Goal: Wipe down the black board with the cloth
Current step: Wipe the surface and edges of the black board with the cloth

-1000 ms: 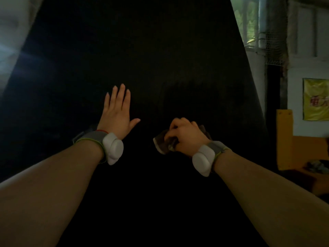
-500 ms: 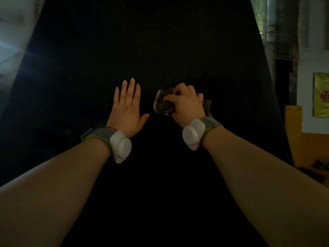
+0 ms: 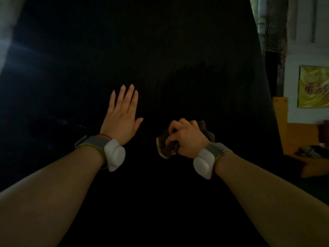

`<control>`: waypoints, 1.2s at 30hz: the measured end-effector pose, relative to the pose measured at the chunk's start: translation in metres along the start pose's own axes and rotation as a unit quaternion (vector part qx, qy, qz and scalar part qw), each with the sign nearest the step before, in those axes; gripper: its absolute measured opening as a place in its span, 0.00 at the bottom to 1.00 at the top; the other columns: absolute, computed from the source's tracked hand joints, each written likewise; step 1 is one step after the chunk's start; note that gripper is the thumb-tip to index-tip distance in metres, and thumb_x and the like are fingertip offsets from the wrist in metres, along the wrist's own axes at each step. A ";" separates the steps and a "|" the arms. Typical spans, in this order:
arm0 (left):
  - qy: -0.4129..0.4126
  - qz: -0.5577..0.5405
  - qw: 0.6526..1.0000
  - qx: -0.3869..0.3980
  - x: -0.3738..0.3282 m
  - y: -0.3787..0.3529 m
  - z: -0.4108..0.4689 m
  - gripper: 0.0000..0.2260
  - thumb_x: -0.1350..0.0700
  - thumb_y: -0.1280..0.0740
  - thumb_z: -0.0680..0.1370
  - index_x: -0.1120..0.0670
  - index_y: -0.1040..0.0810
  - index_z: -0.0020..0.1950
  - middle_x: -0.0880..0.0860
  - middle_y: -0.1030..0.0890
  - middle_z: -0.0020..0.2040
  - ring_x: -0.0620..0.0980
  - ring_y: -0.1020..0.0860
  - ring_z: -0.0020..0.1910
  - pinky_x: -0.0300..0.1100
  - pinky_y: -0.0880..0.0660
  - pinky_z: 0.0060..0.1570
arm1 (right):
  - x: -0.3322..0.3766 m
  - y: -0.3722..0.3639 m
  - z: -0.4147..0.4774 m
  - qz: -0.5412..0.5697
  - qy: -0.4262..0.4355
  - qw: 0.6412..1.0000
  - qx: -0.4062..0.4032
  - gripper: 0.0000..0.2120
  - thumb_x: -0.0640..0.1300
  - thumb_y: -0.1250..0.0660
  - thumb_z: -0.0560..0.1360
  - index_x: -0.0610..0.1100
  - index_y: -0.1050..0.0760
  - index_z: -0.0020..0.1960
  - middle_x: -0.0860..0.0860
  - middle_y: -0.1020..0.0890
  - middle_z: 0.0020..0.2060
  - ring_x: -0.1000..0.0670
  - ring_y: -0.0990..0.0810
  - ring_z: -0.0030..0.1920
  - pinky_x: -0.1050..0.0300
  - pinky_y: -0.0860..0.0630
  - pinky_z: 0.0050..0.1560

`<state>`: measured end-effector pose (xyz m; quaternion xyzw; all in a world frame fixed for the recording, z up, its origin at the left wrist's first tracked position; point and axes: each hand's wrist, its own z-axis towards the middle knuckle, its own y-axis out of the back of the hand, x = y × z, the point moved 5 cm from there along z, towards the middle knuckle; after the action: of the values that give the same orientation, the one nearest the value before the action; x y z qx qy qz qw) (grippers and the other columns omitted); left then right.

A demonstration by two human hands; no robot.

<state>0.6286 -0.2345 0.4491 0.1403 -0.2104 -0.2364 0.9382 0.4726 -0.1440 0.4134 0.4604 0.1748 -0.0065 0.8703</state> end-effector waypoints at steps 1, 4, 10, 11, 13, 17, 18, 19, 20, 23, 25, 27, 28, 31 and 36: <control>-0.001 0.005 1.000 0.002 0.000 -0.001 0.000 0.35 0.48 0.40 0.78 0.62 0.53 0.76 0.60 0.54 0.77 0.59 0.57 0.76 0.48 0.72 0.69 | 0.000 0.004 0.001 0.007 -0.001 1.000 0.006 0.13 0.45 0.35 0.76 0.55 0.22 0.58 0.52 0.31 0.59 0.48 0.36 0.60 0.54 0.42 0.54; -0.014 0.013 1.000 0.001 0.002 -0.003 0.002 0.35 0.47 0.40 0.78 0.63 0.53 0.76 0.61 0.54 0.77 0.58 0.58 0.76 0.45 0.77 0.67 | -0.003 0.036 0.011 0.026 -0.029 0.995 -0.090 0.14 0.45 0.34 0.75 0.51 0.23 0.60 0.49 0.30 0.60 0.46 0.34 0.60 0.54 0.43 0.52; -0.020 0.007 1.000 -0.005 0.006 -0.007 0.000 0.35 0.48 0.39 0.75 0.64 0.47 0.75 0.62 0.48 0.76 0.56 0.55 0.74 0.53 0.64 0.70 | -0.022 0.083 0.044 0.049 -0.128 0.971 -0.197 0.19 0.43 0.37 0.77 0.53 0.30 0.67 0.46 0.36 0.66 0.42 0.37 0.66 0.44 0.39 0.65; -0.022 0.011 1.000 -0.007 0.005 -0.006 0.000 0.35 0.48 0.39 0.75 0.65 0.47 0.75 0.63 0.47 0.76 0.57 0.53 0.75 0.53 0.64 0.70 | -0.023 0.082 0.047 0.053 -0.127 0.973 -0.186 0.19 0.44 0.37 0.77 0.53 0.30 0.67 0.46 0.36 0.66 0.42 0.38 0.66 0.43 0.39 0.65; -0.026 0.015 0.999 -0.014 0.004 -0.006 0.001 0.35 0.50 0.36 0.75 0.66 0.45 0.74 0.64 0.45 0.75 0.61 0.50 0.74 0.52 0.64 0.70 | -0.018 0.070 0.048 0.032 -0.097 0.982 -0.160 0.18 0.45 0.37 0.77 0.55 0.28 0.66 0.47 0.36 0.65 0.42 0.38 0.65 0.43 0.39 0.62; -0.007 -0.011 1.000 -0.016 0.001 -0.004 0.000 0.34 0.54 0.34 0.76 0.65 0.46 0.75 0.63 0.47 0.76 0.62 0.52 0.75 0.54 0.63 0.71 | -0.003 0.033 0.029 0.009 -0.007 0.998 -0.070 0.14 0.45 0.37 0.77 0.55 0.24 0.61 0.48 0.33 0.62 0.43 0.38 0.62 0.47 0.42 0.56; 0.001 -0.021 1.000 -0.015 0.001 -0.003 0.000 0.34 0.55 0.34 0.76 0.64 0.47 0.75 0.62 0.48 0.76 0.61 0.52 0.75 0.54 0.63 0.71 | -0.004 0.029 0.025 0.027 0.005 0.999 -0.043 0.13 0.45 0.37 0.78 0.54 0.23 0.60 0.48 0.33 0.62 0.44 0.38 0.62 0.47 0.42 0.57; 0.010 -0.029 0.999 -0.016 0.000 -0.001 0.001 0.33 0.55 0.34 0.77 0.64 0.46 0.75 0.62 0.48 0.77 0.61 0.52 0.75 0.54 0.62 0.71 | -0.007 0.028 0.022 0.062 0.008 0.998 -0.022 0.13 0.43 0.36 0.77 0.53 0.23 0.60 0.48 0.32 0.62 0.43 0.37 0.62 0.47 0.41 0.58; 0.019 -0.039 0.999 -0.017 -0.001 0.001 0.002 0.32 0.54 0.35 0.77 0.64 0.46 0.75 0.61 0.47 0.77 0.61 0.52 0.75 0.54 0.62 0.71 | -0.011 0.031 0.019 0.108 0.004 0.994 -0.015 0.14 0.42 0.35 0.76 0.51 0.22 0.60 0.48 0.31 0.62 0.43 0.35 0.62 0.46 0.39 0.60; 0.042 -0.064 0.996 -0.037 -0.003 0.007 0.007 0.31 0.53 0.34 0.76 0.63 0.42 0.74 0.63 0.43 0.75 0.63 0.48 0.74 0.58 0.57 0.71 | -0.030 0.051 0.009 0.223 -0.054 0.967 -0.113 0.16 0.37 0.34 0.74 0.46 0.23 0.61 0.44 0.29 0.60 0.42 0.31 0.61 0.43 0.34 0.64; 0.062 -0.071 0.994 -0.063 -0.008 0.011 0.010 0.31 0.53 0.32 0.76 0.62 0.40 0.73 0.64 0.40 0.73 0.65 0.44 0.72 0.62 0.54 0.70 | -0.052 0.064 -0.004 0.253 -0.110 0.943 -0.188 0.17 0.35 0.34 0.74 0.45 0.25 0.62 0.43 0.29 0.60 0.40 0.31 0.60 0.42 0.34 0.65; 0.080 -0.069 0.991 -0.086 -0.009 0.014 0.016 0.30 0.52 0.33 0.76 0.62 0.40 0.73 0.65 0.41 0.73 0.66 0.44 0.72 0.63 0.54 0.70 | -0.072 0.072 -0.014 0.262 -0.162 0.926 -0.218 0.18 0.36 0.36 0.75 0.45 0.27 0.65 0.42 0.31 0.61 0.39 0.33 0.61 0.40 0.35 0.66; 0.084 -0.068 0.990 -0.095 -0.010 0.016 0.021 0.30 0.52 0.34 0.77 0.62 0.41 0.73 0.64 0.43 0.74 0.66 0.45 0.72 0.62 0.55 0.69 | -0.082 0.075 -0.020 0.260 -0.186 0.919 -0.228 0.18 0.37 0.37 0.76 0.46 0.28 0.65 0.43 0.31 0.62 0.39 0.33 0.62 0.40 0.35 0.67; 0.086 -0.069 0.989 -0.095 -0.012 0.016 0.040 0.30 0.51 0.36 0.78 0.61 0.44 0.75 0.62 0.48 0.76 0.64 0.50 0.74 0.62 0.56 0.70 | -0.118 0.083 -0.039 0.237 -0.281 0.885 -0.284 0.20 0.38 0.38 0.76 0.49 0.31 0.67 0.44 0.33 0.65 0.40 0.34 0.64 0.40 0.36 0.68; 0.130 -0.050 0.988 -0.059 -0.016 0.002 0.051 0.33 0.52 0.36 0.77 0.63 0.47 0.75 0.63 0.49 0.76 0.65 0.53 0.74 0.62 0.60 0.69 | -0.169 0.089 -0.071 0.213 -0.449 0.783 -0.375 0.19 0.39 0.38 0.76 0.48 0.30 0.66 0.43 0.34 0.66 0.39 0.36 0.66 0.39 0.38 0.66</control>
<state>0.5929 -0.2328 0.4890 0.1249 -0.0648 -0.2751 0.9511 0.3084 -0.0613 0.5001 0.0686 -0.3497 0.0390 0.9335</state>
